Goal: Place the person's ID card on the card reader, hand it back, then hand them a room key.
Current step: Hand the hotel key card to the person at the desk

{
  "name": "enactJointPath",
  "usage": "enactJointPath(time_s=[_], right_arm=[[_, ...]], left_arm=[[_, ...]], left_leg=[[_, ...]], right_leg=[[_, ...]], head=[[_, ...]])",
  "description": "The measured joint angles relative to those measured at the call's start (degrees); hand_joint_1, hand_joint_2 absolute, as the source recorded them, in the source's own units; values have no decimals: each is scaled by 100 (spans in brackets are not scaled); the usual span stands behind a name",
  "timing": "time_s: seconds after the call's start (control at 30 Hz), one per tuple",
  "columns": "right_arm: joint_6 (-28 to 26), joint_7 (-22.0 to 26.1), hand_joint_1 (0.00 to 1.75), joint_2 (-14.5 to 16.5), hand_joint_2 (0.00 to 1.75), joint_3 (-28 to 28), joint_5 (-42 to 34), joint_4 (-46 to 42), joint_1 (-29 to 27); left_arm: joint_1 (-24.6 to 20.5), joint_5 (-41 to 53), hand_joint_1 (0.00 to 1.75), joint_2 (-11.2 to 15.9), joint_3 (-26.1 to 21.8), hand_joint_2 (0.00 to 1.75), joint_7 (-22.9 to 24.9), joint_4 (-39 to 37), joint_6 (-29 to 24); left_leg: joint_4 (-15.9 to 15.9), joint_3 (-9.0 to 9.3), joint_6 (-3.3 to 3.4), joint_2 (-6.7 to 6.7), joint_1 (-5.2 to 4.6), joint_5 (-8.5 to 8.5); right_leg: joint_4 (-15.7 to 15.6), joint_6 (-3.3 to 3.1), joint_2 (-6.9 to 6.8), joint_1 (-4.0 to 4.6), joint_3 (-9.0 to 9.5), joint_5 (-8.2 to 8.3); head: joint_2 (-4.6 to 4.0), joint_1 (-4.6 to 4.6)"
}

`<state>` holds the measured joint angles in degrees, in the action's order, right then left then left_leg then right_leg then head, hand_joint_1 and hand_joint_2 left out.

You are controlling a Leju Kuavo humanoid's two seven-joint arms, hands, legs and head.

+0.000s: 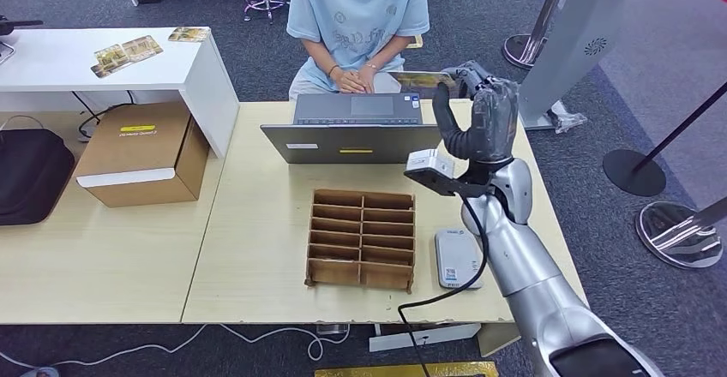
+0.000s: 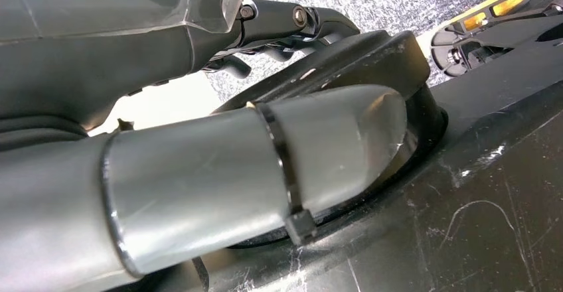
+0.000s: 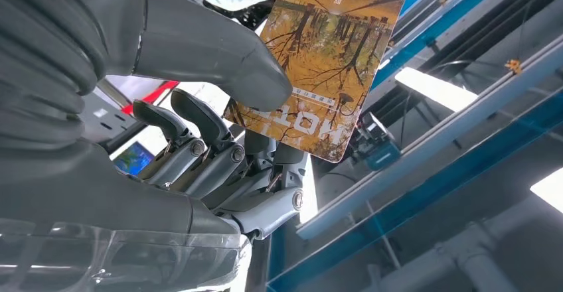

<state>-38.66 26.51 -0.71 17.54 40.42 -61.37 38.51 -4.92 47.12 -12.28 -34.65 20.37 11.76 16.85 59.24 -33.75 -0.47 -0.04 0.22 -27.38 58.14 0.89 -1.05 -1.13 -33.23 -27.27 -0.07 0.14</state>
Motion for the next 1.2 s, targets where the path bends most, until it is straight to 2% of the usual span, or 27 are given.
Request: enactJointPath(time_s=[0.53,0.6,0.63,0.73,0.83,0.97,1.07,1.13,1.2], right_arm=[[0,-2,175,194,175,-116,62,-17,24],[0,-58,175,246,175,-166,631,-43,31],[0,-144,175,297,175,-201,1180,-58,48],[26,-701,175,483,175,-213,2971,-14,226],[485,-1608,175,664,175,54,3792,421,719],[1318,-2525,175,980,175,609,3854,1360,1645],[2253,-3278,175,1225,175,817,3766,2192,2464],[2641,-3505,175,1298,175,861,3732,2659,2910],[2758,-3557,175,1312,175,891,3718,3011,3185]], left_arm=[[-1,6,0,0,0,0,0,0,0],[-2,28,0,-5,0,0,5,0,-1],[-5,46,0,-8,0,0,8,0,-2],[-22,108,0,-16,1,0,16,0,-6],[-28,125,0,-16,0,0,17,0,-8],[-27,168,0,-15,0,0,17,0,-29],[-28,315,0,-17,13,0,17,0,-31],[-29,379,0,-21,26,0,17,0,-32],[-33,430,0,-26,42,0,25,0,-32]], left_leg=[[0,-1,1,1,-3,0],[0,-2,0,2,-2,-1],[0,-1,0,5,-2,-1],[-1,-3,0,8,-2,0],[-1,-5,-7,7,-1,5],[-1,-5,-12,7,-2,13],[-1,-7,-13,-5,-2,17],[-1,-9,-14,-16,-1,18],[-1,-10,-14,-17,-1,18]], right_leg=[[-2,1,0,-3,0,1],[-1,0,3,-3,-1,2],[0,0,6,-3,-1,2],[3,0,11,-2,-3,2],[11,-2,11,-3,-6,2],[15,-4,11,-5,-13,5],[15,-4,0,-4,-14,4],[15,-4,-11,-4,-13,4],[14,-4,-13,-5,-12,4]], head=[[0,1],[0,1],[0,1],[0,-1],[0,-1],[0,1],[0,0],[0,2],[0,2]])
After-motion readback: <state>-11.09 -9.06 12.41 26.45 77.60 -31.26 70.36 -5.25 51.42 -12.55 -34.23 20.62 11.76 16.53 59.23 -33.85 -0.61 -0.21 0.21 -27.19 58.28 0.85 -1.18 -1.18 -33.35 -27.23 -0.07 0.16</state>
